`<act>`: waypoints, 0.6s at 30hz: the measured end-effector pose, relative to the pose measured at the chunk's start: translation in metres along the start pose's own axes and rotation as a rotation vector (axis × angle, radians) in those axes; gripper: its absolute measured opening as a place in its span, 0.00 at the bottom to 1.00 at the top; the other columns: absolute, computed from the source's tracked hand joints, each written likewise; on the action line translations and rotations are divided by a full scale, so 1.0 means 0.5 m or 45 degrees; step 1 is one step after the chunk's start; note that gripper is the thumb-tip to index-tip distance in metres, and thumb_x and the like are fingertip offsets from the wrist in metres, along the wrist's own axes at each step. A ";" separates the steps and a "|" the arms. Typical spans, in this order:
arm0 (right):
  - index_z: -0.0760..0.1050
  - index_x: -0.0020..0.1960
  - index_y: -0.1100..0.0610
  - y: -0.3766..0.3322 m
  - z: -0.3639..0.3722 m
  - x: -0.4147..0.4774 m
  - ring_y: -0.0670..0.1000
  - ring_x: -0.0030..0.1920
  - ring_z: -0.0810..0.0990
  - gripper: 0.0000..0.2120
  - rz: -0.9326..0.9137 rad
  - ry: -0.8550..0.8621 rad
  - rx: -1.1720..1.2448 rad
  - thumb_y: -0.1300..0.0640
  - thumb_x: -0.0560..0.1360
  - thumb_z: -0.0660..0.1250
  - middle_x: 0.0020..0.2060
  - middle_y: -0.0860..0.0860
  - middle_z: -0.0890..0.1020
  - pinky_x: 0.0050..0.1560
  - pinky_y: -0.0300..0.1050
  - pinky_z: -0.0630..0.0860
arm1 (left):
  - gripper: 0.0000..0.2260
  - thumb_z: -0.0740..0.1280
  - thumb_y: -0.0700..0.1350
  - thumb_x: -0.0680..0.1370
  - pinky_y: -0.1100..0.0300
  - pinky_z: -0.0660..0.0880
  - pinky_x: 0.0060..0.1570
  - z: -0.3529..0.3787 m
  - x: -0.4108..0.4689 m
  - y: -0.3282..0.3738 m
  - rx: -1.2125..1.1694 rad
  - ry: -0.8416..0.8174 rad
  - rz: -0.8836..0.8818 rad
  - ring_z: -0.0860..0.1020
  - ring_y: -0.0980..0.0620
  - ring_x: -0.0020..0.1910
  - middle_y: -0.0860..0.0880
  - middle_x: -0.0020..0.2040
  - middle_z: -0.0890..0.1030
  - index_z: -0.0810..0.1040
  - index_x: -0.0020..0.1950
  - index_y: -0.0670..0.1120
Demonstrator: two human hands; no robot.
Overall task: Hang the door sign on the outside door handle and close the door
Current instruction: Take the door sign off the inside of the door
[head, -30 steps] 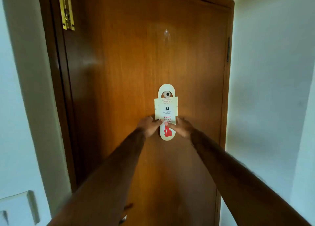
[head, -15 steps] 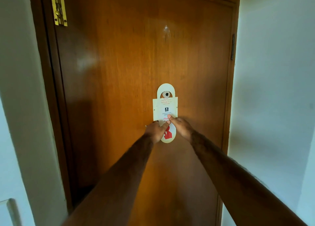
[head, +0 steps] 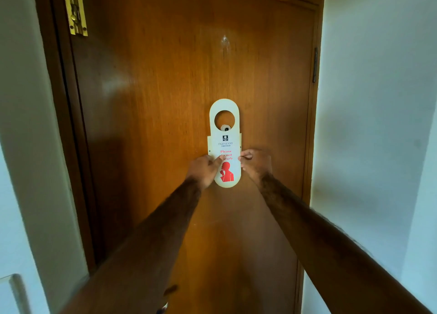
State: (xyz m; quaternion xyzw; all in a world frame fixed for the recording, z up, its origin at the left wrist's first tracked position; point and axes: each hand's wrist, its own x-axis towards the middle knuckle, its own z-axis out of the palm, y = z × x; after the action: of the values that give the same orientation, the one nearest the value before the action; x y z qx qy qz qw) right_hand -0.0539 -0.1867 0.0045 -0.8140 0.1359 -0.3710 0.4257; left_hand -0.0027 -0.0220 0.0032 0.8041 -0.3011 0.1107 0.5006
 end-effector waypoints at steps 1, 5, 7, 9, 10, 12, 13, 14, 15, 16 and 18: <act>0.83 0.63 0.61 -0.005 -0.001 -0.001 0.54 0.57 0.88 0.15 0.016 0.007 0.025 0.57 0.79 0.74 0.62 0.55 0.87 0.60 0.49 0.85 | 0.22 0.67 0.57 0.79 0.72 0.71 0.34 -0.008 0.001 0.000 0.024 0.017 -0.006 0.79 0.56 0.44 0.47 0.65 0.81 0.77 0.67 0.45; 0.81 0.63 0.63 -0.022 0.004 -0.021 0.50 0.48 0.86 0.14 0.068 -0.067 0.152 0.58 0.79 0.74 0.62 0.56 0.86 0.42 0.31 0.81 | 0.17 0.69 0.56 0.78 0.68 0.74 0.37 -0.046 -0.002 -0.007 0.071 0.140 -0.037 0.82 0.54 0.46 0.47 0.62 0.83 0.80 0.60 0.46; 0.80 0.64 0.63 -0.028 0.014 -0.041 0.49 0.48 0.85 0.15 0.082 -0.124 0.177 0.59 0.79 0.74 0.64 0.56 0.85 0.36 0.28 0.79 | 0.12 0.70 0.55 0.78 0.73 0.71 0.32 -0.068 -0.009 -0.014 0.053 0.192 -0.041 0.78 0.61 0.38 0.48 0.60 0.84 0.79 0.54 0.48; 0.78 0.65 0.64 -0.032 0.025 -0.058 0.49 0.48 0.84 0.15 0.086 -0.184 0.199 0.60 0.80 0.73 0.65 0.56 0.84 0.33 0.27 0.79 | 0.10 0.71 0.53 0.78 0.74 0.69 0.29 -0.087 -0.013 -0.017 -0.014 0.234 -0.063 0.76 0.62 0.38 0.48 0.60 0.84 0.79 0.53 0.48; 0.78 0.64 0.65 -0.035 0.032 -0.066 0.49 0.48 0.84 0.15 0.088 -0.219 0.210 0.61 0.80 0.72 0.65 0.57 0.84 0.34 0.27 0.80 | 0.09 0.71 0.52 0.78 0.74 0.70 0.29 -0.098 -0.016 -0.019 -0.054 0.253 -0.070 0.77 0.62 0.39 0.48 0.60 0.84 0.79 0.54 0.48; 0.78 0.62 0.66 -0.042 0.053 -0.084 0.50 0.49 0.84 0.12 0.092 -0.285 0.232 0.62 0.81 0.71 0.64 0.59 0.84 0.39 0.30 0.81 | 0.07 0.71 0.49 0.78 0.73 0.73 0.31 -0.121 -0.028 -0.025 -0.147 0.293 -0.089 0.78 0.60 0.41 0.49 0.60 0.84 0.79 0.53 0.50; 0.78 0.61 0.65 -0.043 0.066 -0.092 0.51 0.48 0.84 0.10 0.090 -0.315 0.246 0.62 0.81 0.71 0.64 0.61 0.84 0.42 0.33 0.81 | 0.05 0.71 0.48 0.78 0.70 0.75 0.33 -0.131 -0.035 -0.031 -0.196 0.314 -0.106 0.79 0.59 0.42 0.49 0.60 0.84 0.78 0.53 0.51; 0.78 0.59 0.64 -0.046 0.079 -0.102 0.51 0.48 0.84 0.09 0.087 -0.341 0.245 0.62 0.81 0.71 0.63 0.61 0.84 0.44 0.34 0.81 | 0.05 0.71 0.47 0.78 0.67 0.76 0.36 -0.142 -0.044 -0.039 -0.235 0.330 -0.126 0.79 0.59 0.43 0.49 0.60 0.84 0.78 0.52 0.51; 0.78 0.58 0.63 -0.047 0.092 -0.111 0.50 0.46 0.84 0.07 0.082 -0.366 0.254 0.62 0.81 0.71 0.63 0.62 0.84 0.44 0.35 0.81 | 0.05 0.71 0.45 0.78 0.64 0.78 0.39 -0.152 -0.052 -0.047 -0.255 0.341 -0.145 0.79 0.58 0.44 0.49 0.60 0.84 0.77 0.52 0.51; 0.78 0.56 0.62 -0.051 0.110 -0.124 0.48 0.44 0.84 0.06 0.085 -0.393 0.253 0.62 0.81 0.71 0.62 0.62 0.85 0.44 0.35 0.81 | 0.05 0.71 0.44 0.79 0.60 0.80 0.43 -0.165 -0.065 -0.060 -0.255 0.348 -0.172 0.80 0.56 0.46 0.49 0.60 0.84 0.77 0.52 0.51; 0.78 0.55 0.61 -0.047 0.139 -0.140 0.46 0.42 0.84 0.05 0.085 -0.404 0.247 0.62 0.81 0.71 0.60 0.61 0.85 0.43 0.34 0.82 | 0.06 0.71 0.43 0.79 0.52 0.82 0.50 -0.181 -0.084 -0.080 -0.244 0.363 -0.213 0.83 0.51 0.52 0.48 0.60 0.83 0.77 0.52 0.51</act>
State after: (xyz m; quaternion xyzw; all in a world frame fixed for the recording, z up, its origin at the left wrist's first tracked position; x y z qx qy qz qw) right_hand -0.0543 -0.0937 -0.0365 -0.8125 0.0576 -0.2349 0.5305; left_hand -0.0010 0.0853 -0.0035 0.7512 -0.1685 0.1523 0.6198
